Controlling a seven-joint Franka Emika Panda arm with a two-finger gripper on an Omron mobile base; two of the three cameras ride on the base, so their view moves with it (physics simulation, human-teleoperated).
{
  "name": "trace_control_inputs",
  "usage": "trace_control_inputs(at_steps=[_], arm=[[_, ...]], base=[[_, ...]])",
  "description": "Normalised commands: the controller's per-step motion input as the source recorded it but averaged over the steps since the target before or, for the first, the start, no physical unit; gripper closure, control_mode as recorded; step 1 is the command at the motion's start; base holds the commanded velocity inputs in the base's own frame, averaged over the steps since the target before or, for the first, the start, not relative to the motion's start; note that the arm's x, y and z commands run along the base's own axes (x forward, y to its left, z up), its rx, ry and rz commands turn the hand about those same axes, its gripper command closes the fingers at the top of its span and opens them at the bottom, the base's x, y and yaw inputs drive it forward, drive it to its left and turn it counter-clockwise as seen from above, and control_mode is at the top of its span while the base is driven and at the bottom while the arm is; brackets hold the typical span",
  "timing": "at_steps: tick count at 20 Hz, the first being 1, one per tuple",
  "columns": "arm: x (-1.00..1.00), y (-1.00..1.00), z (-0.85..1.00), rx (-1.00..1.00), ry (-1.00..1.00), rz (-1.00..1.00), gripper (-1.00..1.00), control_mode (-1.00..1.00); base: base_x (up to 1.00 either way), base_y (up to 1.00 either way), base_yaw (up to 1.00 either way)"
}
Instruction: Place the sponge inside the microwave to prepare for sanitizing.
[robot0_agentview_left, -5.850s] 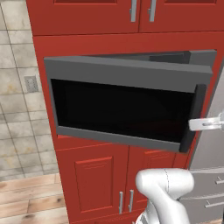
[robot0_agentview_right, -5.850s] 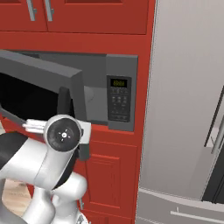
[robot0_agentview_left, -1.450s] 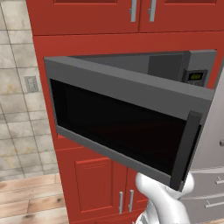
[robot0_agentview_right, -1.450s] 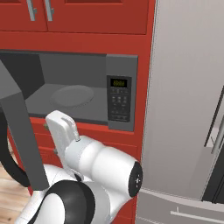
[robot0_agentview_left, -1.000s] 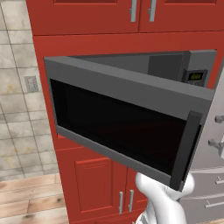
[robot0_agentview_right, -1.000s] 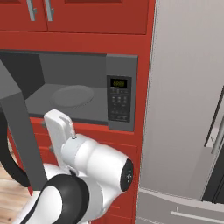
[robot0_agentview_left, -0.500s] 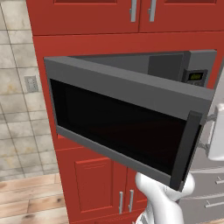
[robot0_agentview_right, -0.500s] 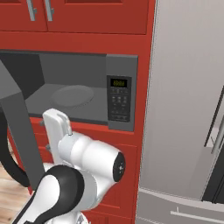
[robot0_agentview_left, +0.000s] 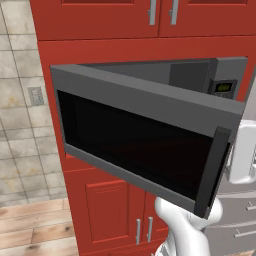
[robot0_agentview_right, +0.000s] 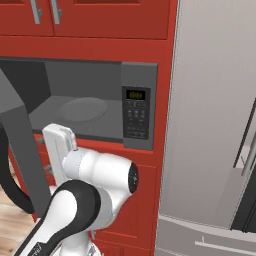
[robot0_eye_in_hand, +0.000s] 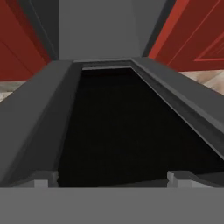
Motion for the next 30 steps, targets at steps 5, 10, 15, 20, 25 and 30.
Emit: trace_control_inputs(at_steps=[5,10,15,20,25,30], arm=[[-0.11,0.15,-0.04,0.01,-0.02,0.13,-1.00,-1.00],[-0.31,0.26,-0.09,0.00,-0.05,0.11,-1.00,-1.00],[-0.35,0.30,-0.06,0.00,-0.02,0.10,-1.00,-1.00],[-0.36,0.33,-0.05,0.00,-0.02,0.08,-1.00,-1.00],[-0.39,0.48,-0.08,0.00,-0.06,0.03,-1.00,-1.00],[-0.36,0.53,-0.10,0.00,-0.07,0.01,-1.00,-1.00]], base=[[0.00,0.00,0.00],[0.00,0.00,0.00],[0.00,0.00,0.00],[0.00,0.00,0.00],[0.00,0.00,0.00],[0.00,0.00,0.00]])
